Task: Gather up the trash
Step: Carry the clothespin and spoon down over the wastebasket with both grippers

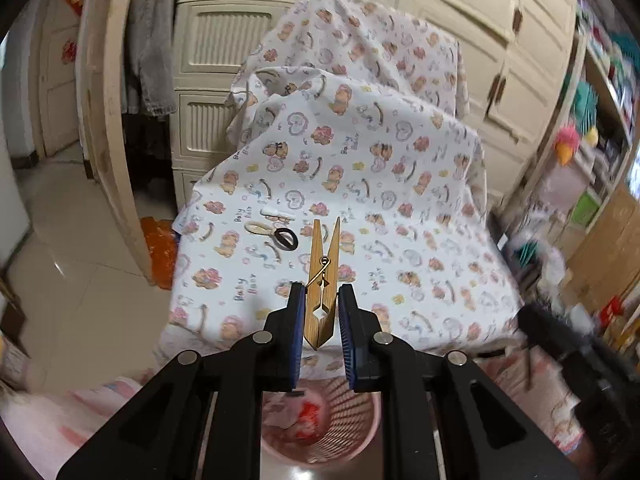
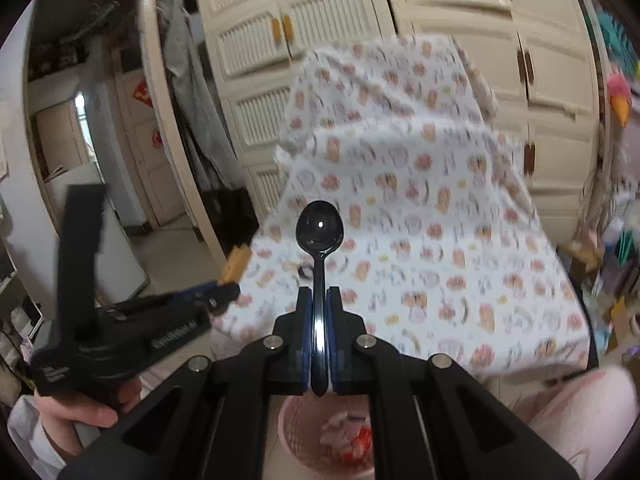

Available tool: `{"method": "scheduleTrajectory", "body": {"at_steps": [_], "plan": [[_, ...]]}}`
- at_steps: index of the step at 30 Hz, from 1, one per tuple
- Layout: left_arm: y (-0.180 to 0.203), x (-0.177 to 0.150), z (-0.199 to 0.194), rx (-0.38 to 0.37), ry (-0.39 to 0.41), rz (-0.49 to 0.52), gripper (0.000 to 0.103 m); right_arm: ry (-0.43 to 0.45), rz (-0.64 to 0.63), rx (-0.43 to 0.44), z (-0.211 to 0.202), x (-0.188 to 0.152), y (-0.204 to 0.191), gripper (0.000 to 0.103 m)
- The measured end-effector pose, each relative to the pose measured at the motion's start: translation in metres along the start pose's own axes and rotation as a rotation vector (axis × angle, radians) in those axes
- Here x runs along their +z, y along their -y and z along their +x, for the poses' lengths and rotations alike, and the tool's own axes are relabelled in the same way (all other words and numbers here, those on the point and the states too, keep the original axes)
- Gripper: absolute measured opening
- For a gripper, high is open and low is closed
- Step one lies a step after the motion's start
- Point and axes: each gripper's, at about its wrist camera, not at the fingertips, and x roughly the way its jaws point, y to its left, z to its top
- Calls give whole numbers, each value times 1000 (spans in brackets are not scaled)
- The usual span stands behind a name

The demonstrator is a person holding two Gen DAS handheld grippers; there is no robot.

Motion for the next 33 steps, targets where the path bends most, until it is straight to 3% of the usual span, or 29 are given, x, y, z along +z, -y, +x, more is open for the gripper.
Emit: {"method": "scheduleTrajectory", "body": {"at_steps": [3,9,11,16,24,33], "plan": [[-7,-17,20,7,-48,-16,15,-82,84,45,13,-12,13,6],[-12,-33,49,23,-151,-25,15,-162,60,-5,44,-38,22,6],[-10,-39,62,24,-233,-15,15,-207,78,-6,56,-48,29,6],[-15,-68,97,-61,-474,-72,15,-311,94,10,76,-64,38,6],[-28,-90,119,-17,-600,-142,15,-472,137,11,103,-93,50,6],[-36,-104,140,27,-672,-176,15,-665,142,-18,148,-136,55,6]]}}
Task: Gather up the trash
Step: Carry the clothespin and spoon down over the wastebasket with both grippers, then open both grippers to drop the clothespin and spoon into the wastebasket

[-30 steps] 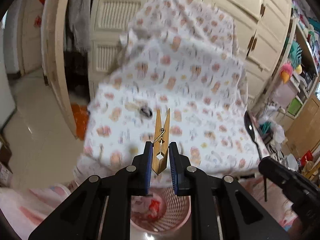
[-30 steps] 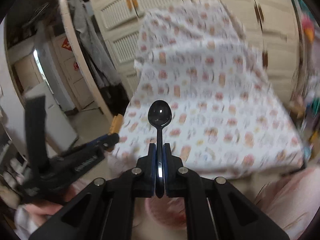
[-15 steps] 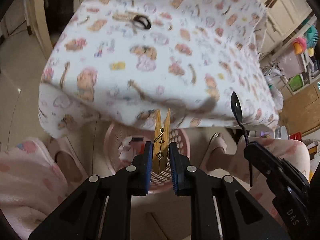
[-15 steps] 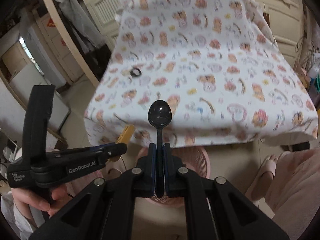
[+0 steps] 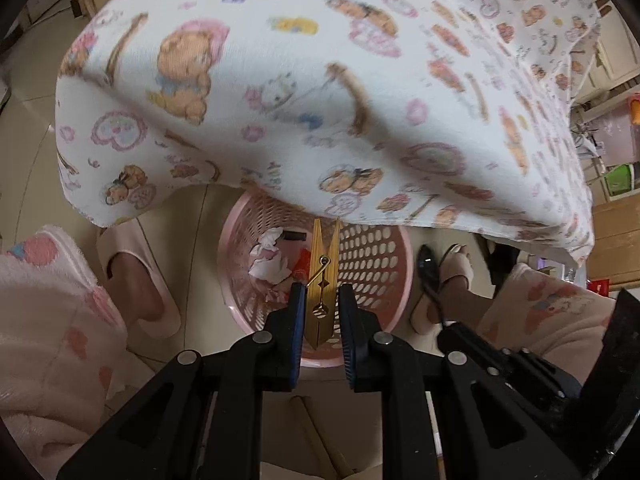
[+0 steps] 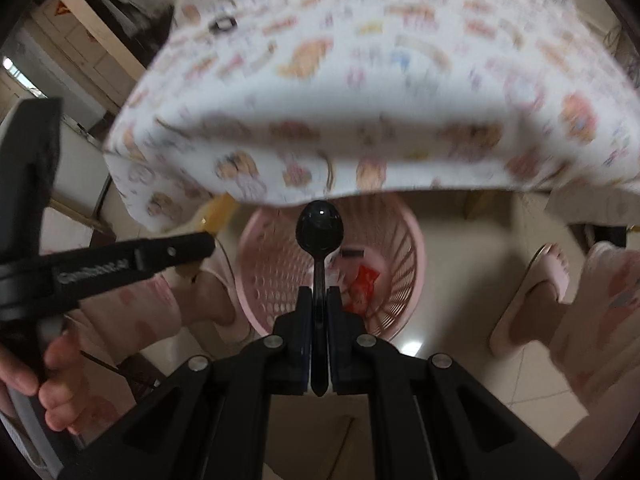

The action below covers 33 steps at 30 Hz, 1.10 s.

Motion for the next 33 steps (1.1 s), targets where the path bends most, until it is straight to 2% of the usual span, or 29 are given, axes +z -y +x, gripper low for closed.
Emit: {"method": "scheduleTrajectory", "body": {"at_steps": [3,8,11,16,21,27,29,33], "plan": [[-3,-1,10,23,-24,-2,15,-56,13,-5,23,2,4,6],[-7,-5,30,68,-70,4,15,-122,0,-96,62,4,13,6],[-9,-5,41,49,-104,-9,15,-169,51,-63,83,4,25,6],[-7,-3,59,60,-150,5,15,-187,64,-81,99,3,35,6],[-11,-3,74,68,-194,-9,15,-207,97,-64,108,1,41,6],[-8,-7,82,87,-212,11,15,-211,110,-67,109,0,46,6],[-9,-7,85,88,-218,13,15,-208,114,-71,107,0,45,9],[-9,-7,83,96,-212,21,16,-196,124,-71,102,1,46,22]]}}
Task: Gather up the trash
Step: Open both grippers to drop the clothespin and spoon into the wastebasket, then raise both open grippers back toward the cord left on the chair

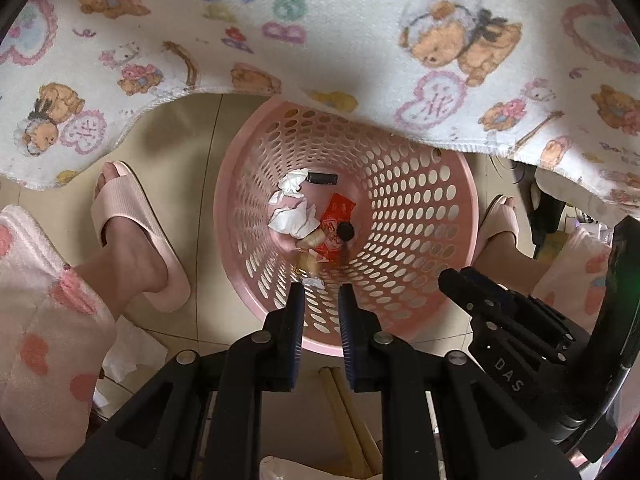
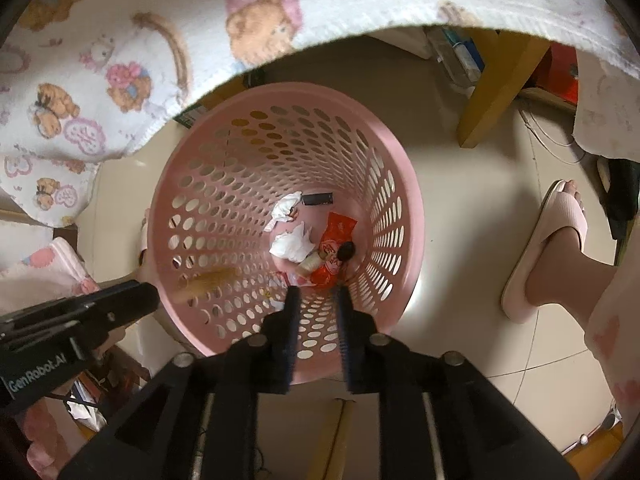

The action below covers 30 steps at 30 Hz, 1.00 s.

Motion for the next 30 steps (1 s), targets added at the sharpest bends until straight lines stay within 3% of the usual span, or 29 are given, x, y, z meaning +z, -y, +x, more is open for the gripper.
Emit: {"method": "scheduleTrajectory", "body": {"at_steps": [6,9,14,17,22,27,30], "plan": [[0,-1,-6,38,12,14,26,5,15,-20,0,3,2,30],[0,-3,-13,57,37,21,28,53,-20,-98,-5,3,-3,40],[-1,-6,-38,90,127,20,48,135,-46,-129,-24,5,-10,46],[-2,-9,-54,148,194,26,49,216,-72,-172,-42,3,-19,48],[0,-19,-90,135,341,50,50,344,-78,-188,-79,2,-24,48],[9,-33,-129,171,528,104,60,438,-88,-130,-117,-4,-30,50],[12,-47,-151,173,618,124,70,523,-113,-142,-140,-9,-33,51]]}}
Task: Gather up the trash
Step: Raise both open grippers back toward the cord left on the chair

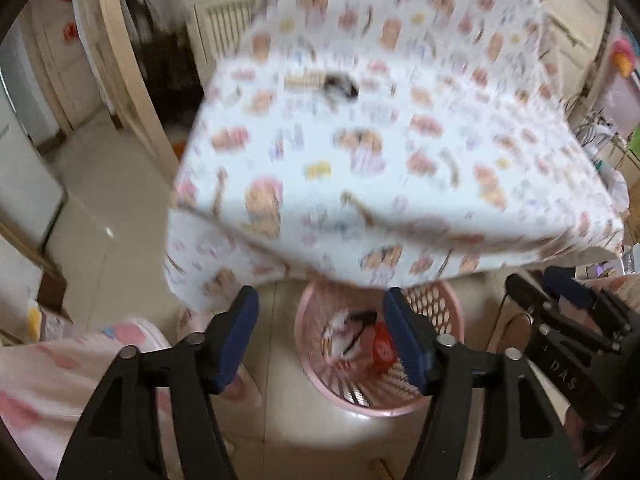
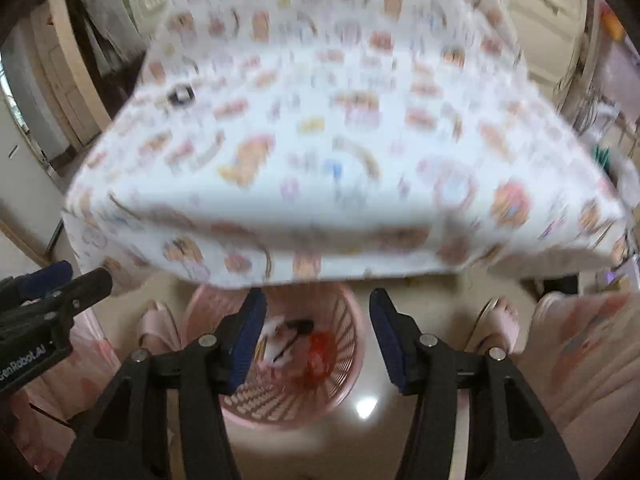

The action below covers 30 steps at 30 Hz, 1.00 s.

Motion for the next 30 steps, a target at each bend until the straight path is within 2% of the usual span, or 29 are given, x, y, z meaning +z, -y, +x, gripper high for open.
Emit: {"method": "scheduleTrajectory", "body": {"at_steps": [2,5,7,10,12,13,16,18,20,22,27,30], "plan": [[-4,2,-15,-1,57,-21,80,96,-17,-42,-21,9,2,52],[-14,5,-29,-29,113,-60,81,169,-9,-2,-42,16,7,53],[-17,7,-35,-32,140,-73,81,211,-15,14,-53,19,8,59],[-15,7,-45,-17,183,-62,84,244,-19,39,-66,20,10,62],[-11,9,-45,-1,167,-52,84,253,-24,43,-70,21,9,67],[-10,7,-47,-3,162,-51,84,255,-25,42,-71,23,9,70],[-11,9,-62,-34,211,-65,84,266,-28,31,-77,26,10,71],[-13,17,-77,-48,251,-76,85,277,-18,36,-83,30,11,74],[-15,25,-90,-43,295,-74,91,298,-12,49,-88,34,11,77],[-17,33,-101,-34,332,-62,94,333,-30,46,-99,40,8,84],[-27,61,-118,-61,377,-75,98,396,-48,87,-119,66,3,96],[-30,79,-128,-20,443,-77,102,422,-61,90,-125,88,3,99]]}}
